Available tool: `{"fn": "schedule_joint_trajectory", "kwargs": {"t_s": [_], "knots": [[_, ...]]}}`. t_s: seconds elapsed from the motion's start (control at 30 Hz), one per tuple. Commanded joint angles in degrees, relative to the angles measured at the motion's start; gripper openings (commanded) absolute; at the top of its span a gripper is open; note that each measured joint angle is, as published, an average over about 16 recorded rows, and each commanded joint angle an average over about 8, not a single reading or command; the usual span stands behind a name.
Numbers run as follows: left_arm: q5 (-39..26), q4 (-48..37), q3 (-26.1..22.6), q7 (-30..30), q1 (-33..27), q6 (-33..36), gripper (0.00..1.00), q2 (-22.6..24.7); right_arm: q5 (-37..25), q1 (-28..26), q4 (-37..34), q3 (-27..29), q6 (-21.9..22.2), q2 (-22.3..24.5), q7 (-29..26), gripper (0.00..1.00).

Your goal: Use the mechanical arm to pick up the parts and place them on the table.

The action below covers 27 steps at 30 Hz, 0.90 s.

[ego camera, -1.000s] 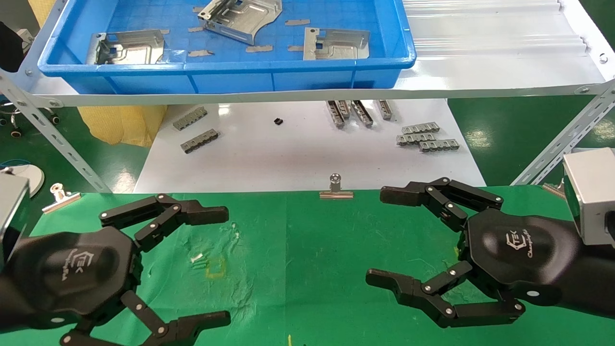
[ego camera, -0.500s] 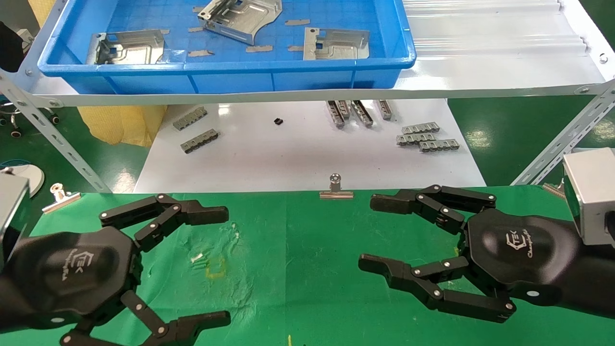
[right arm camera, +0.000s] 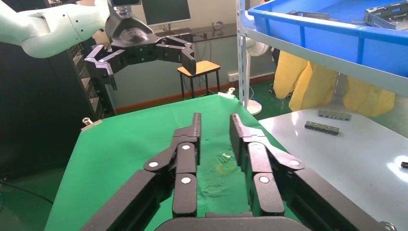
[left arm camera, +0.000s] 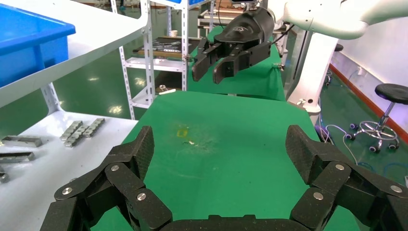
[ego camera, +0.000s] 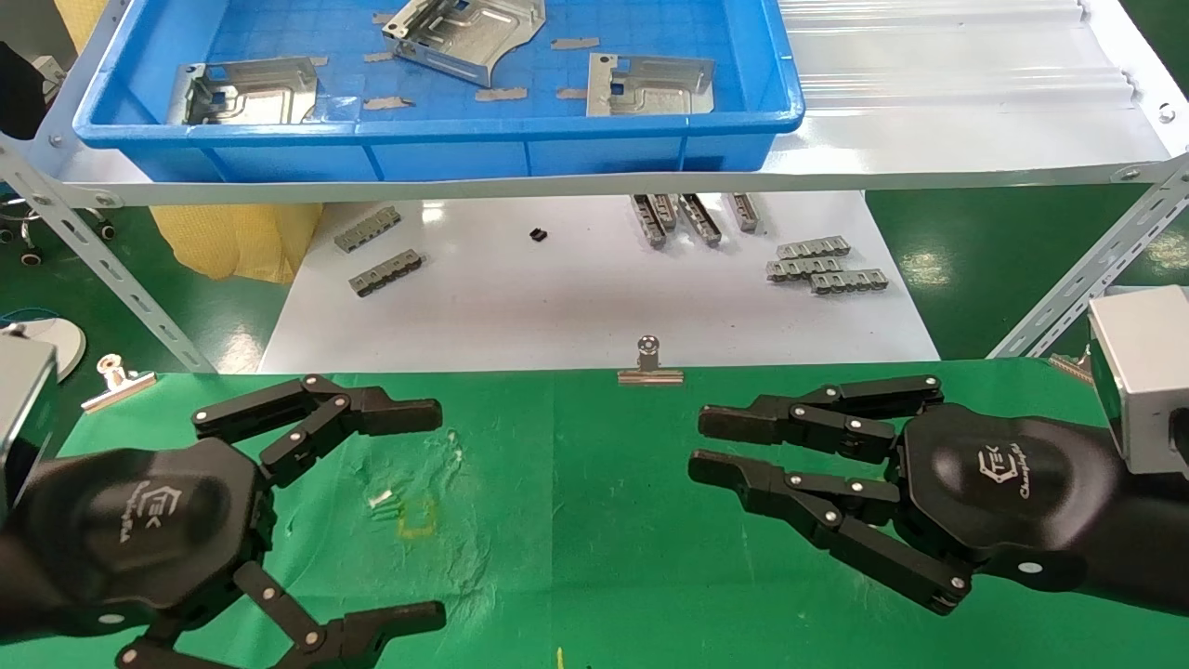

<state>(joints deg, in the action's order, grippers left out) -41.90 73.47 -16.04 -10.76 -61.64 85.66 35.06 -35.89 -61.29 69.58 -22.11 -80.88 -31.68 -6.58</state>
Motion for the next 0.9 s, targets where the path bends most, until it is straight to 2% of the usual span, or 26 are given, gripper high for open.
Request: {"fn": "schedule_joint_trajectory", "kwargs": {"t_s": [0.03, 0.9], "knots": [[0.00, 0.00, 0.00, 0.00, 0.00, 0.00, 1.00, 0.00, 0.00, 0.00, 0.00, 0.00, 0.00, 0.00, 0.00, 0.00], [0.00, 0.00, 0.00, 0.00, 0.00, 0.00, 1.00, 0.00, 0.00, 0.00, 0.00, 0.00, 0.00, 0.00, 0.00, 0.00]]}}
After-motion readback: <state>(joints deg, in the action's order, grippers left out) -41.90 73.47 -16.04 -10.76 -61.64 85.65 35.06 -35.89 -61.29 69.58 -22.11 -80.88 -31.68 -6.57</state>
